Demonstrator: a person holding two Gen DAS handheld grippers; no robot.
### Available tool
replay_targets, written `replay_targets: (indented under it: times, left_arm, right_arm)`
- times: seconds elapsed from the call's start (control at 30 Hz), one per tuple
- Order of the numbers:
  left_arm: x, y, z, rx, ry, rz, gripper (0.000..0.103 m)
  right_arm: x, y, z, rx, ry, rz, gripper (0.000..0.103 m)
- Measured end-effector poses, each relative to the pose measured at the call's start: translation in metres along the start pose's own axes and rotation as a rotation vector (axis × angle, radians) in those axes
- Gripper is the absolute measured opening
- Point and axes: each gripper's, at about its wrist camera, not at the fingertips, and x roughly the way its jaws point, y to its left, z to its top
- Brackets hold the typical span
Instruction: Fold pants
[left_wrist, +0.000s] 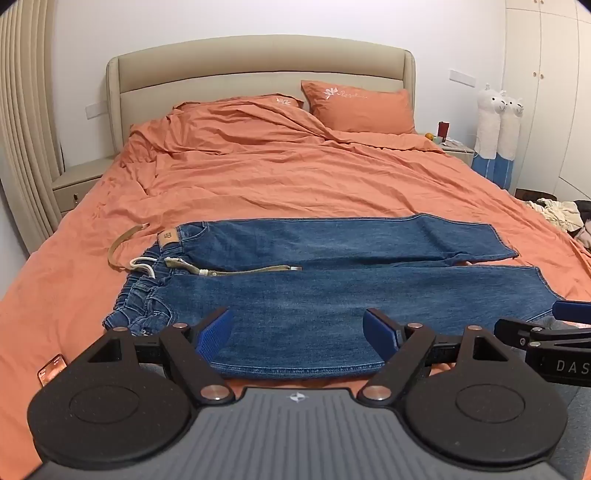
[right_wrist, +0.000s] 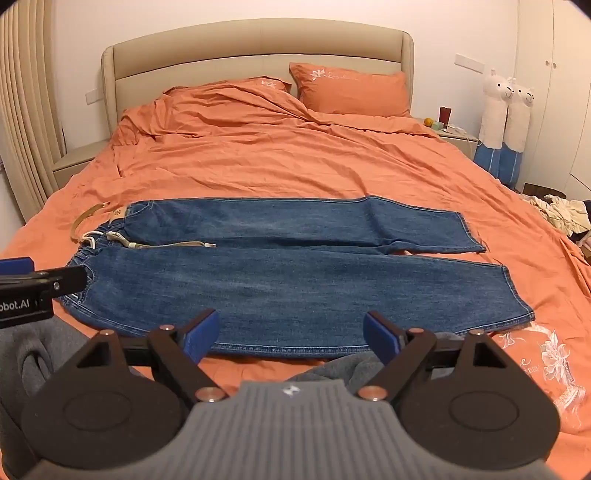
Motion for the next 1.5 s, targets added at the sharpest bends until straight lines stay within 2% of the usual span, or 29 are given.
replay_targets:
  times: [0.43, 1.5]
  left_arm:
    - [0.002, 0.006, -0.003, 0.0, 0.031, 0.022, 0.095]
    - [-0.004, 0.004, -0.003, 0.018, 0.025, 0.04, 0.095]
  right_arm:
    - [0.005, -0.001, 0.002, 0.003, -0.002, 0.0, 0.082]
    - [-0.004, 0.009, -0.002, -0.01, -0.018, -0.02, 0.082]
